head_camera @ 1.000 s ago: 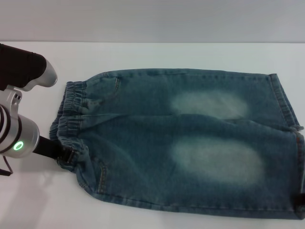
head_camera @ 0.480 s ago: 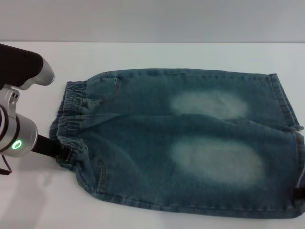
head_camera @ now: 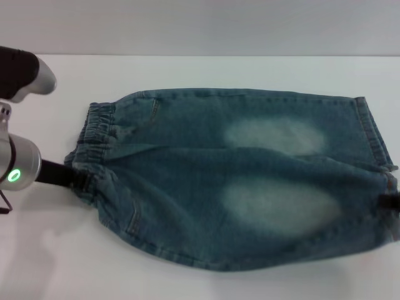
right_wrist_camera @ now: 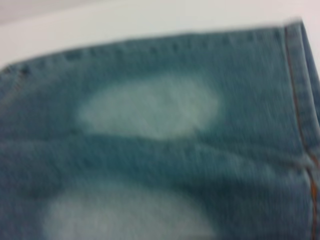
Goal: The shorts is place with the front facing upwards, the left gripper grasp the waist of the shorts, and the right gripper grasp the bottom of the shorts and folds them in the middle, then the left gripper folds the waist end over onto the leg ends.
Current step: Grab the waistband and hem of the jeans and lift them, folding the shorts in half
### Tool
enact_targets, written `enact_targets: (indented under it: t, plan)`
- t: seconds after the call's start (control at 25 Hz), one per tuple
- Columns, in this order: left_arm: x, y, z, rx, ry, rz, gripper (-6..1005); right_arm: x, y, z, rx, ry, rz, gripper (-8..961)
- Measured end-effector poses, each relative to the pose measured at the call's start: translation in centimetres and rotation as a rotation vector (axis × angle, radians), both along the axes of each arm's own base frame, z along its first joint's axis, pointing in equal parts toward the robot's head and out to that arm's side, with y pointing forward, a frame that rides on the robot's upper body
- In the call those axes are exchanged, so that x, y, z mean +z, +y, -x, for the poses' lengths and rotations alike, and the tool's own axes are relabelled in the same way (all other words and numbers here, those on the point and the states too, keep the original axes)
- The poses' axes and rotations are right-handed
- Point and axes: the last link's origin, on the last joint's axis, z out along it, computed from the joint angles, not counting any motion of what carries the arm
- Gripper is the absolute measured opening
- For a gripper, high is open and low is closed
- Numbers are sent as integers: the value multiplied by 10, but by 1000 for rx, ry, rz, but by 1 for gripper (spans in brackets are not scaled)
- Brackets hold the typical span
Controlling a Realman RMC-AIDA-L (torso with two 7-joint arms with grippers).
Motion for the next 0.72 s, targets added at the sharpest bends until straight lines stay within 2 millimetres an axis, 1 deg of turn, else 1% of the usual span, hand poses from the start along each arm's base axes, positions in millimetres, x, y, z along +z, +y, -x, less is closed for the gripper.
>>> enact_targets:
  t: [0.4, 0.72]
  plan:
    - [19, 14, -3, -46, -28, -112, 62, 30, 21, 29, 149, -35, -184, -2]
    - [24, 23, -11, -95, -70, -174, 62, 44, 31, 42, 229, -46, -304, -2]
